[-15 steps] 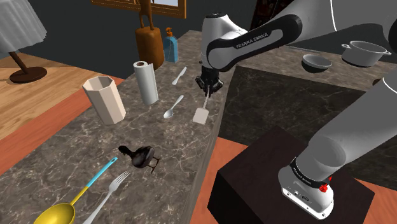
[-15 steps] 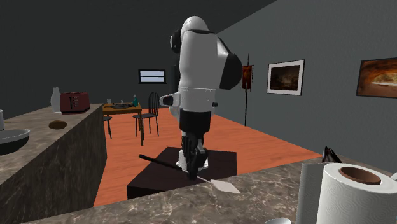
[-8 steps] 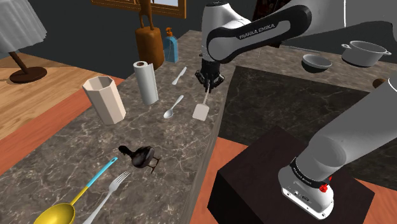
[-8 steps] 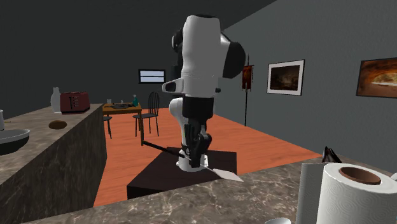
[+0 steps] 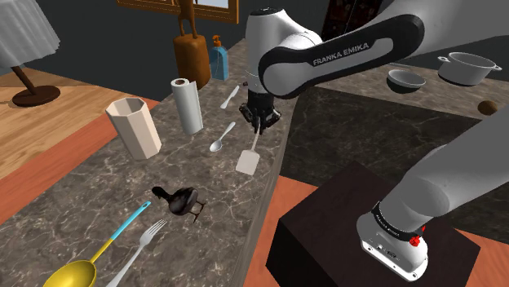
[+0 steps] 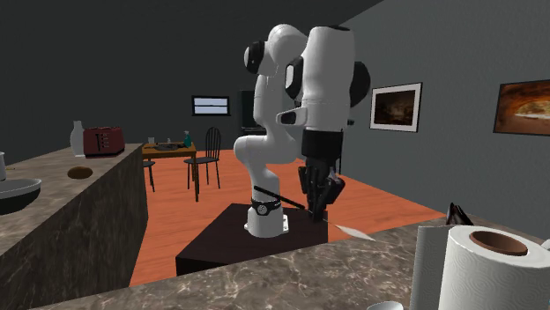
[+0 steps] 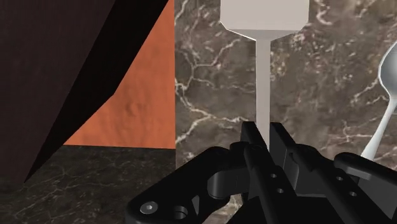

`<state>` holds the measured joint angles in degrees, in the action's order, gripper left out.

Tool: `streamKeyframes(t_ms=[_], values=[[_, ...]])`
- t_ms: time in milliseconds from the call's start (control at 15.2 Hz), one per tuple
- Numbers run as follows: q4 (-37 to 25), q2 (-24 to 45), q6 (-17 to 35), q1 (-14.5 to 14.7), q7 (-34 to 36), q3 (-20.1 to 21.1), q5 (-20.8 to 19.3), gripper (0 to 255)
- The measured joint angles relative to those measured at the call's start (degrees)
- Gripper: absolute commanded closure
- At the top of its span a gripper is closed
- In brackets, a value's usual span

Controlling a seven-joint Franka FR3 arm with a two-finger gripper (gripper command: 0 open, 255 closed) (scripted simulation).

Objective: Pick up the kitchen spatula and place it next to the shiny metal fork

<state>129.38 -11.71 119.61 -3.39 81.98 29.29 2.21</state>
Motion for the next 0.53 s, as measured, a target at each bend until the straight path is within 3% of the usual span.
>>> streamKeyframes(t_ms=[528], values=[[0.11, -0.95, -0.7, 4.87, 10.89, 7.23, 2.01, 255]])
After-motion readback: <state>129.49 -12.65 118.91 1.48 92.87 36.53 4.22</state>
